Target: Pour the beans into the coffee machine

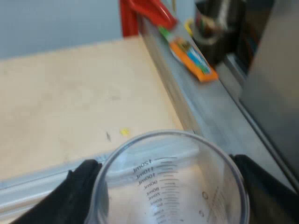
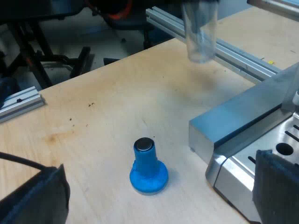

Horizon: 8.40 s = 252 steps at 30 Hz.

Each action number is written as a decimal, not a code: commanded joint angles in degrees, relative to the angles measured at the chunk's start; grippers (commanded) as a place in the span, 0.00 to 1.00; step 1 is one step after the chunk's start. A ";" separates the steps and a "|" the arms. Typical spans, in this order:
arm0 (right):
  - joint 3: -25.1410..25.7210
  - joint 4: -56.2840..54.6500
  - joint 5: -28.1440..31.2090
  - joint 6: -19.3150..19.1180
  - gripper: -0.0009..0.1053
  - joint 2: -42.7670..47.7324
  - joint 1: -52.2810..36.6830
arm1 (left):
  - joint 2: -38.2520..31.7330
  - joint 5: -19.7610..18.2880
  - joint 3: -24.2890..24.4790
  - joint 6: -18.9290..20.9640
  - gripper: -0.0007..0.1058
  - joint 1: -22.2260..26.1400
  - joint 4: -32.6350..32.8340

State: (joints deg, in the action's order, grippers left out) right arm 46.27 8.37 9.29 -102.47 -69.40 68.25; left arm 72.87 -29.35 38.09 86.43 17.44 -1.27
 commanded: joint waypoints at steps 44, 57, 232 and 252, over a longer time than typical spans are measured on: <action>0.03 0.82 1.20 3.73 0.77 0.26 0.01 | 10.51 -1.33 -11.06 1.81 0.37 -0.39 -27.18; 0.03 0.82 1.20 3.73 0.77 0.26 0.01 | 10.51 -0.82 -8.81 0.63 0.46 -0.39 -19.55; 18.33 -78.06 -4.50 -5.81 0.77 72.68 -66.75 | -81.91 28.69 25.20 5.60 0.58 -20.79 76.15; -0.92 -69.90 -5.69 -5.81 0.77 72.51 -66.75 | -81.58 26.90 -4.49 6.74 0.58 -20.79 59.20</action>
State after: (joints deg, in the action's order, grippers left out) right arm 45.55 -62.30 4.08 -107.52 0.52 1.48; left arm -0.92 -1.83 35.76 92.60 -3.39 58.21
